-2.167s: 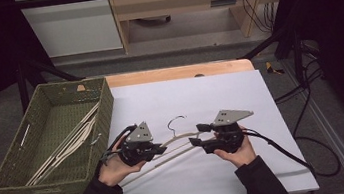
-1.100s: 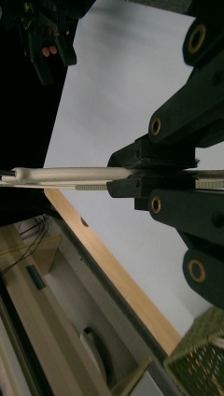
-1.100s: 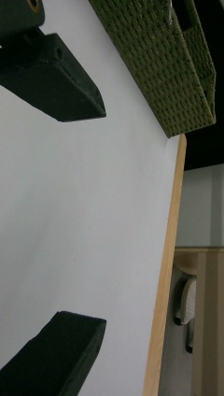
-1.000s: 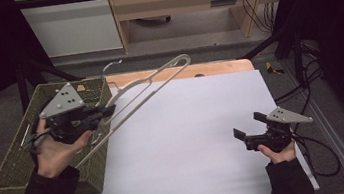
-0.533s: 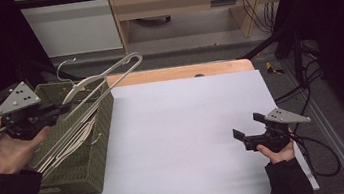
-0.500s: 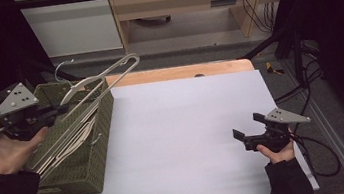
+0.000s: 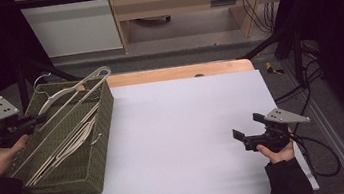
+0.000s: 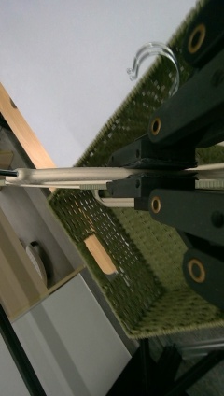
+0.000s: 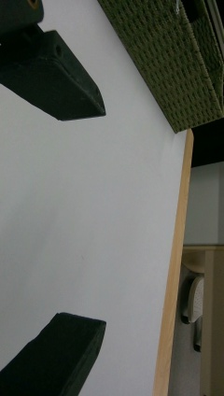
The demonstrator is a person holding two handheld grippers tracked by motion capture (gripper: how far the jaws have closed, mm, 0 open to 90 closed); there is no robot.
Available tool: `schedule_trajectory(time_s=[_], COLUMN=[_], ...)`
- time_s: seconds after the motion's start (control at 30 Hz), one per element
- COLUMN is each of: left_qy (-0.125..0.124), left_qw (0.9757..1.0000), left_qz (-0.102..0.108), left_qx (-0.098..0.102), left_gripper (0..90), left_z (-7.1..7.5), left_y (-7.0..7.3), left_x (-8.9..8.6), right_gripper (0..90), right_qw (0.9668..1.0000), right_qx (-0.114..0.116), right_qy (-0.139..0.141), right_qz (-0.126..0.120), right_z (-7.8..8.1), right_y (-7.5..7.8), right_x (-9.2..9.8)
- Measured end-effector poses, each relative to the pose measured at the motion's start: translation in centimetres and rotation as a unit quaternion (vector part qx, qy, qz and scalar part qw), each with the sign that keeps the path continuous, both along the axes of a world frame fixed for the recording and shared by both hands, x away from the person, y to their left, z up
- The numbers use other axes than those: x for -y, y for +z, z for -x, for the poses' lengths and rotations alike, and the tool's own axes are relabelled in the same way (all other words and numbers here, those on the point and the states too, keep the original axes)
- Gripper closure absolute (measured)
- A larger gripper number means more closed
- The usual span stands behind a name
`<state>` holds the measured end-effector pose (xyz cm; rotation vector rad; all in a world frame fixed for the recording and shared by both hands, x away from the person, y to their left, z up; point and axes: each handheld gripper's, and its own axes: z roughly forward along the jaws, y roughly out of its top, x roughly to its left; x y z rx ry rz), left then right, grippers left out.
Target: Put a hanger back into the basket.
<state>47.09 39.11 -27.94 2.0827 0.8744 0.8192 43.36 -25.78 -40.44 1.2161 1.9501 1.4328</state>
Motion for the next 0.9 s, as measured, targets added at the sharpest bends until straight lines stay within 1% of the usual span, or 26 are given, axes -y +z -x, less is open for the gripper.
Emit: schedule_trajectory(time_s=[0.13, 0.17, 0.33, 0.4, 0.43, 0.47, 0.5, 0.53, 0.57, 0.63, 0.67, 0.73, 0.8, 0.87, 0.9], left_qy=[0.010, 0.009, 0.017, 0.025, 0.028, 0.028, 0.028, 0.028, 0.029, 0.032, 0.031, 0.034, 0.038, 0.043, 0.044], left_qw=[0.9999, 1.0000, 0.9997, 0.9993, 0.9992, 0.9992, 0.9992, 0.9992, 0.9992, 0.9991, 0.9991, 0.9989, 0.9989, 0.9989, 0.9989], left_qz=[-0.001, -0.001, -0.013, -0.020, -0.018, -0.020, -0.019, -0.019, -0.020, -0.022, -0.023, -0.029, -0.027, -0.017, -0.014], left_qx=[-0.003, 0.002, -0.008, -0.018, -0.020, -0.021, -0.022, -0.021, -0.020, -0.018, -0.019, -0.016, -0.011, -0.007, -0.010], left_gripper=[86.7, 86.6, 86.6, 86.7, 86.7, 86.7, 86.7, 86.7, 86.7, 86.7, 86.7, 86.7, 86.6, 86.6, 86.6], left_z=[-0.4, -0.6, -1.0, -1.1, -1.1, -1.2, -1.2, -1.2, -1.2, -1.2, -1.2, -1.3, -1.2, -1.1, -1.0], left_y=[-0.7, -0.9, -2.0, -2.7, -3.2, -3.3, -4.0, -4.3, -4.6, -5.6, -5.8, -6.7, -7.4, -7.8, -8.0], left_x=[-1.0, -1.2, -2.1, -2.2, -2.2, -2.2, -2.1, -2.1, -2.0, -1.7, -1.7, -1.3, -1.1, -1.2, -1.2], right_gripper=[1.4, 1.4, 1.3, 1.4, 1.4, 1.4, 1.4, 1.4, 1.4, 1.4, 1.4, 1.4, 1.4, 1.4, 1.4], right_qw=[1.0000, 1.0000, 1.0000, 1.0000, 1.0000, 1.0000, 1.0000, 1.0000, 1.0000, 1.0000, 1.0000, 1.0000, 1.0000, 1.0000, 1.0000], right_qx=[0.001, 0.002, 0.001, -0.001, -0.001, 0.000, 0.000, 0.000, 0.000, 0.000, -0.001, -0.001, -0.001, 0.000, 0.000], right_qy=[-0.001, 0.000, 0.000, 0.001, 0.001, 0.002, 0.001, 0.002, 0.000, 0.003, 0.003, 0.004, 0.003, 0.000, 0.001], right_qz=[0.000, -0.001, 0.000, -0.001, -0.001, -0.004, -0.001, -0.003, 0.000, 0.002, 0.002, 0.001, 0.002, 0.000, 0.000], right_z=[0.0, 0.0, 0.0, 0.0, 0.0, 0.0, 0.0, 0.0, 0.0, 0.0, 0.0, 0.0, 0.0, 0.0, 0.0], right_y=[0.0, 0.0, 0.0, 0.0, 0.0, 0.0, 0.0, 0.0, -0.1, -0.1, -0.1, -0.1, -0.1, -0.1, -0.1], right_x=[0.0, 0.0, 0.0, 0.0, 0.0, 0.0, 0.0, -0.1, -0.1, 0.0, 0.0, -0.1, -0.1, -0.1, -0.1])
